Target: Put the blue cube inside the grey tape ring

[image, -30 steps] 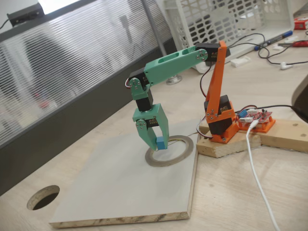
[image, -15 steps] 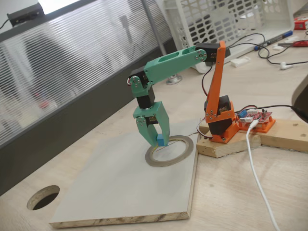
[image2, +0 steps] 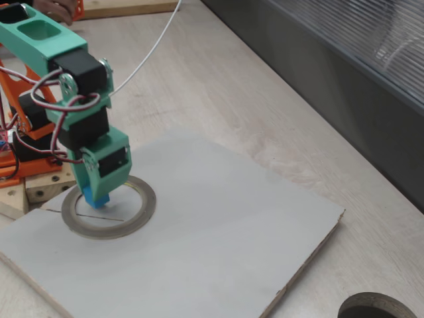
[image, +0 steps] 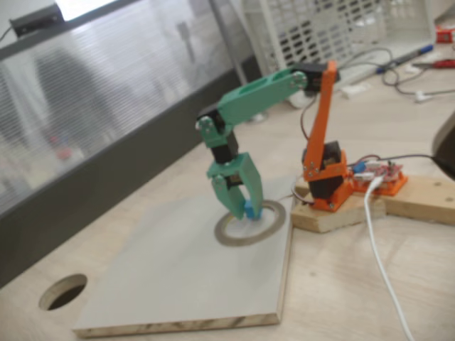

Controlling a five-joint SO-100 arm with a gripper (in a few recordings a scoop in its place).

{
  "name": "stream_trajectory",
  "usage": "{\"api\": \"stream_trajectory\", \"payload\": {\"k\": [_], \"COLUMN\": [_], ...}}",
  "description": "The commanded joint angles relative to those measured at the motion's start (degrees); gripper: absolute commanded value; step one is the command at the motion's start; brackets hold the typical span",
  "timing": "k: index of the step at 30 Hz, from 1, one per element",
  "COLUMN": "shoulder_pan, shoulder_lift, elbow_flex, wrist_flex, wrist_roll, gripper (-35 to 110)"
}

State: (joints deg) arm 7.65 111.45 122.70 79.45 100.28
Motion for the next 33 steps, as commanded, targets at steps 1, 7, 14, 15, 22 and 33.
{"api": "stream_trajectory", "payload": {"k": [1, 7, 14, 15, 22, 33], "shoulder_pan": [0.79, 0.79, 0.79, 0.79, 0.79, 0.79], "shoulder_lift": [4.22, 4.04, 3.78, 3.78, 4.48, 3.87], "elbow_flex": [0.7, 0.7, 0.7, 0.7, 5.45, 5.98], "wrist_flex": [-0.09, -0.09, -0.44, -1.41, -10.99, -10.99], "wrist_roll": [0.62, 0.62, 0.62, 0.62, 0.62, 0.7], "gripper": [4, 4, 4, 4, 4, 4]}}
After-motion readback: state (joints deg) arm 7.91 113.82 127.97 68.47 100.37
